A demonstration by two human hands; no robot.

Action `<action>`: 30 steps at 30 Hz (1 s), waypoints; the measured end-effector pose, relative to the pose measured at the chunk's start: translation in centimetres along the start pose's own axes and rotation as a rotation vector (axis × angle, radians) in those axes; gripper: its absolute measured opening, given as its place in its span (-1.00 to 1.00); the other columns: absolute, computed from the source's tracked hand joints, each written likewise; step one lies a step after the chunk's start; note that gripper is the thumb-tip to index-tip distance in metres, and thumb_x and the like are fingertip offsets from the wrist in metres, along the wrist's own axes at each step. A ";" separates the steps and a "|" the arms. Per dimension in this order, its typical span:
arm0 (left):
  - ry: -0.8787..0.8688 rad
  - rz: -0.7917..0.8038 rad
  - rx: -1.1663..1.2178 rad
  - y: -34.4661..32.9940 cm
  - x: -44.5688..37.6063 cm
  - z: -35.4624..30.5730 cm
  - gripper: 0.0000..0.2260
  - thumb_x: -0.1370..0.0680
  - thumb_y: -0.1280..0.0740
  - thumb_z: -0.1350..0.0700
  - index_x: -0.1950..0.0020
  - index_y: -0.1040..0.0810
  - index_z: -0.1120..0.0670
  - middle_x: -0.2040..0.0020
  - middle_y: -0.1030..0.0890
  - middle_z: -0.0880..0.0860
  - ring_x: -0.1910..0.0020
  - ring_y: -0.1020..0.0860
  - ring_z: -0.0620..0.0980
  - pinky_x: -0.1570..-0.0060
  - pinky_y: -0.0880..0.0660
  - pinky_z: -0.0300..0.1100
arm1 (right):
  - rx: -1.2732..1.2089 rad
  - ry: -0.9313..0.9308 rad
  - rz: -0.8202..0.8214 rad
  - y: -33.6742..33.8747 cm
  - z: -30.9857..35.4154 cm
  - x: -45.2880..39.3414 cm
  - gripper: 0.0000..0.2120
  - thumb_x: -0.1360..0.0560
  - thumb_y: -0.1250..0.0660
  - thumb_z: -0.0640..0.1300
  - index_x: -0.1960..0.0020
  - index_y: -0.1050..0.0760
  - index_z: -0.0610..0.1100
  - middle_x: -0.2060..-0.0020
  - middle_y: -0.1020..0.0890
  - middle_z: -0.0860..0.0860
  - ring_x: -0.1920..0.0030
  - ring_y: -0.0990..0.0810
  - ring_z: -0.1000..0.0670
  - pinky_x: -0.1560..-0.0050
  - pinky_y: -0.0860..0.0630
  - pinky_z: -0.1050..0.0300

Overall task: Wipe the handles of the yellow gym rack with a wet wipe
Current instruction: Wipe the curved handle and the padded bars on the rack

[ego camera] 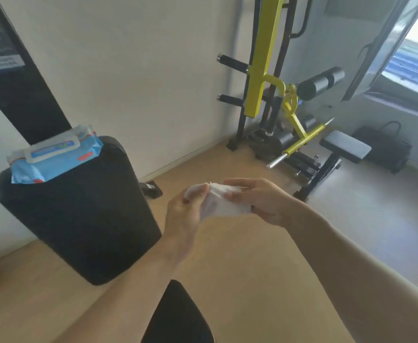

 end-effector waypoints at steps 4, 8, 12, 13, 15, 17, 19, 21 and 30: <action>-0.066 -0.063 -0.112 -4.3 0.9 1.5 -0.82 -0.61 -0.35 -0.01 0.00 -0.70 0.04 0.06 -0.72 0.11 0.06 -0.69 0.09 0.07 -0.65 0.03 | 0.180 -0.020 -0.101 4.9 -1.7 2.8 -0.65 -0.38 -0.58 -0.16 -0.16 -0.68 -0.12 0.11 -0.75 -0.02 0.16 -0.71 0.06 0.18 -0.60 0.22; -0.069 -0.034 -0.185 -8.5 1.1 2.3 -0.81 -0.63 -0.32 0.00 0.09 -0.67 0.03 0.30 -0.65 0.17 0.43 -0.53 0.09 0.54 -0.43 -0.19 | 0.069 -0.097 -0.108 8.6 -3.3 4.6 -0.76 -0.41 -0.57 -0.11 0.04 -0.67 -0.24 0.23 -0.73 -0.04 0.26 -0.68 0.05 0.23 -0.60 0.19; -0.025 0.008 -0.257 -11.3 0.0 4.2 -0.79 -0.62 -0.33 -0.01 0.02 -0.70 0.07 0.28 -0.70 0.03 0.35 -0.60 -0.05 0.37 -0.54 -0.21 | -0.056 -0.008 -0.276 12.2 -2.8 5.4 -0.76 -0.41 -0.56 -0.20 0.01 -0.61 -0.28 0.21 -0.72 -0.11 0.24 -0.67 -0.05 0.23 -0.59 0.11; -0.006 0.031 -0.264 -11.9 -0.4 4.8 -0.78 -0.61 -0.33 -0.02 0.03 -0.71 0.07 0.20 -0.73 0.07 0.26 -0.64 -0.03 0.23 -0.58 -0.17 | 0.002 0.050 -0.362 13.1 -2.3 5.4 -0.80 -0.39 -0.56 -0.22 0.03 -0.63 -0.22 0.19 -0.73 -0.11 0.24 -0.66 -0.07 0.24 -0.59 0.10; 0.041 0.078 -0.230 -13.0 -1.2 5.6 -0.78 -0.57 -0.31 0.01 0.01 -0.72 0.05 0.08 -0.74 0.13 0.10 -0.71 0.08 0.00 -0.64 -0.02 | 0.264 0.167 -0.555 14.6 -1.2 5.5 -0.89 -0.38 -0.54 -0.19 0.14 -0.66 -0.03 0.26 -0.68 0.03 0.29 -0.62 0.03 0.30 -0.53 0.18; 0.112 0.092 -0.128 -14.2 -2.0 6.0 -0.78 -0.59 -0.27 0.12 -0.01 -0.73 0.06 0.03 -0.74 0.16 0.01 -0.71 0.16 -0.09 -0.63 0.11 | 0.572 0.350 -0.650 14.5 0.3 5.3 -0.86 -0.38 -0.52 -0.14 0.18 -0.66 0.09 0.29 -0.58 0.14 0.30 -0.53 0.16 0.31 -0.43 0.23; 0.177 0.080 0.006 -15.5 -2.9 6.0 -0.76 -0.63 -0.26 0.12 0.02 -0.73 0.11 0.03 -0.74 0.18 0.02 -0.71 0.18 -0.04 -0.64 0.06 | 0.780 0.500 -0.625 13.5 1.0 4.8 -0.88 -0.42 -0.51 -0.07 0.09 -0.68 0.14 0.23 -0.56 0.17 0.28 -0.52 0.18 0.29 -0.46 0.19; 0.248 0.055 0.130 -16.6 -4.2 5.8 -0.70 -0.67 -0.21 0.09 -0.03 -0.68 0.23 0.07 -0.73 0.20 0.09 -0.71 0.17 0.10 -0.64 -0.05 | 0.926 0.538 -0.514 12.8 0.7 3.5 -0.83 -0.44 -0.48 0.11 -0.03 -0.67 0.20 0.14 -0.55 0.19 0.19 -0.53 0.17 0.26 -0.48 0.21; 0.262 0.027 0.157 -19.7 -16.9 6.2 -0.80 -0.61 -0.36 0.12 -0.12 -0.62 0.23 -0.05 -0.69 0.24 0.05 -0.71 0.13 0.06 -0.63 -0.05 | 0.378 0.118 -0.500 21.2 -0.9 -7.6 -0.49 -0.31 -0.54 0.26 -0.17 -0.51 0.12 0.03 -0.60 0.16 0.04 -0.60 0.14 0.09 -0.56 0.20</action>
Point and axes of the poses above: each hand's wrist, its own x-axis away from the middle knuckle, its own y-axis out of the back of the hand, z = x × y, the point moved 7 cm from there along -x, towards the middle knuckle
